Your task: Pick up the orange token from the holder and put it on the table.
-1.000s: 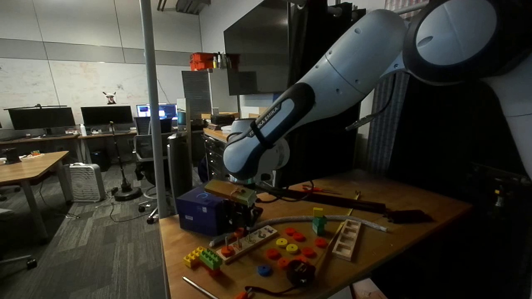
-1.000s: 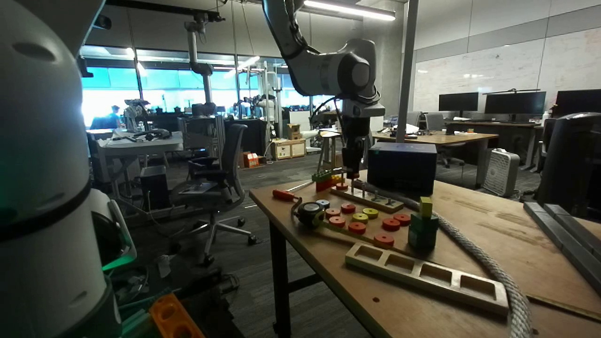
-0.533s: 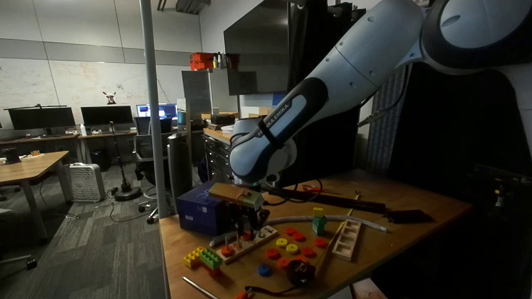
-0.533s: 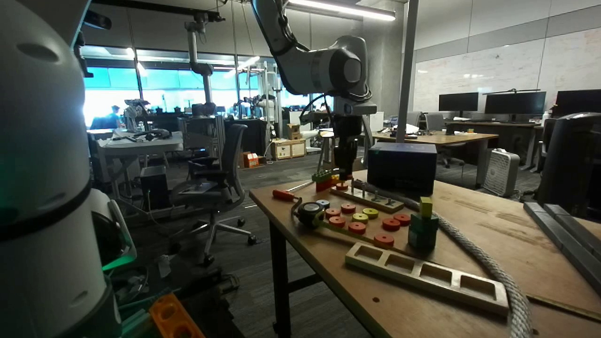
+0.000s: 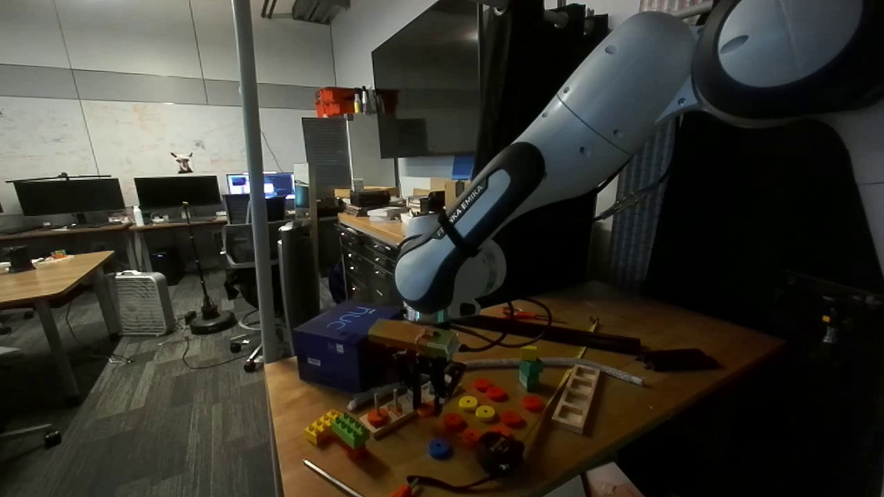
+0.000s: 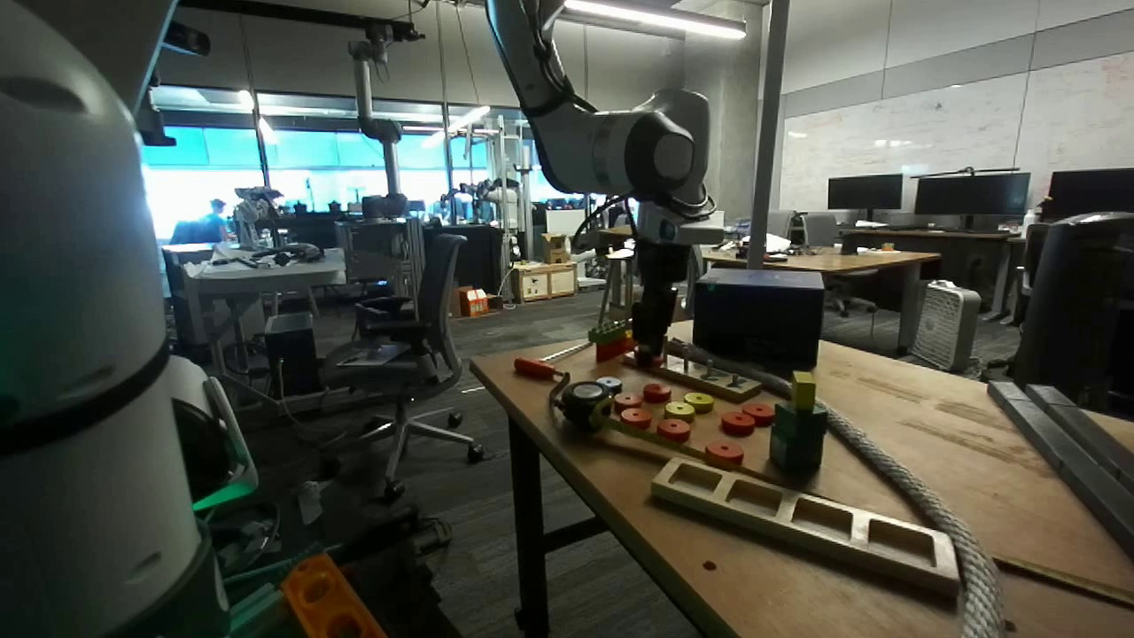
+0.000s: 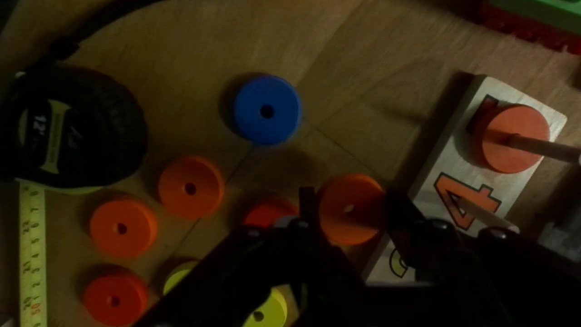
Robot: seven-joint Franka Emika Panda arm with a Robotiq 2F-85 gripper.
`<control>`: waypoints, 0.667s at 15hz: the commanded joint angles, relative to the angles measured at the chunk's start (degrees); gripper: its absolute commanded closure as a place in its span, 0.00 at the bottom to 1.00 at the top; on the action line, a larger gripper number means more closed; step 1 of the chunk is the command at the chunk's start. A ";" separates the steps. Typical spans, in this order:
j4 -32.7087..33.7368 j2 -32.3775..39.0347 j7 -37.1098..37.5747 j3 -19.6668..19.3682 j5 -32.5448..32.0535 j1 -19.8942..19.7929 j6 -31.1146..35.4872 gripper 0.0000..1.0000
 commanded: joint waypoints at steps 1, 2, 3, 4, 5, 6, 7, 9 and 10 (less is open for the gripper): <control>0.92 1.27 -6.64 1.64 4.02 -2.24 0.63 0.77; 1.40 1.91 -8.49 1.85 5.02 -2.67 0.59 0.77; 1.90 2.79 -10.50 2.10 6.16 -3.09 0.60 0.77; 2.60 3.52 -12.12 2.22 7.18 -3.46 0.01 0.76; 3.08 4.11 -13.51 2.30 8.04 -3.73 -0.30 0.77; 3.46 4.77 -14.49 2.23 8.66 -3.82 -0.33 0.76; 3.86 5.20 -14.77 1.92 8.82 -3.74 -0.82 0.47; 4.28 5.96 -14.35 1.13 7.97 -3.10 -0.96 0.25; 4.53 6.12 -14.16 1.04 7.85 -2.99 -1.05 0.19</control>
